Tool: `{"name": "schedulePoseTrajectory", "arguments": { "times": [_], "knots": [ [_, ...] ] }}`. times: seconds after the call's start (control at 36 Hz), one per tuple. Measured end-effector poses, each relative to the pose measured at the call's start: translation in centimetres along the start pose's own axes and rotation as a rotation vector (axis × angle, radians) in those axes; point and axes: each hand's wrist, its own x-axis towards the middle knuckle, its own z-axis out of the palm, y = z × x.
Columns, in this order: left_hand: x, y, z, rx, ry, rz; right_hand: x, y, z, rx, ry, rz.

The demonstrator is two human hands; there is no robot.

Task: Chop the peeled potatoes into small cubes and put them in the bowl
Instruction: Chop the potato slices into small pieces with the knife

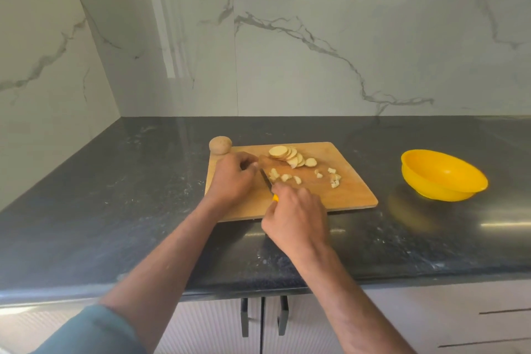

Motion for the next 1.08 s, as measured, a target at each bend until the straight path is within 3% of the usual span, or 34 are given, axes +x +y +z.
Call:
{"name": "schedulePoseTrajectory", "arguments": {
  "times": [0.22, 0.5, 1.08],
  "knots": [
    [0.2, -0.1, 0.8, 0.167, -0.132, 0.046, -0.8, 2.7, -1.9, -0.040, 0.037, 0.159],
    [0.3, -0.5, 0.9, 0.224, -0.152, 0.075, -0.1, 6.6, -3.2, -0.112, 0.077, 0.256],
    [0.2, 0.0, 1.3, 0.327, -0.157, 0.105, 0.5, 9.6, -3.6, -0.100, 0.093, 0.239]
  ]
}}
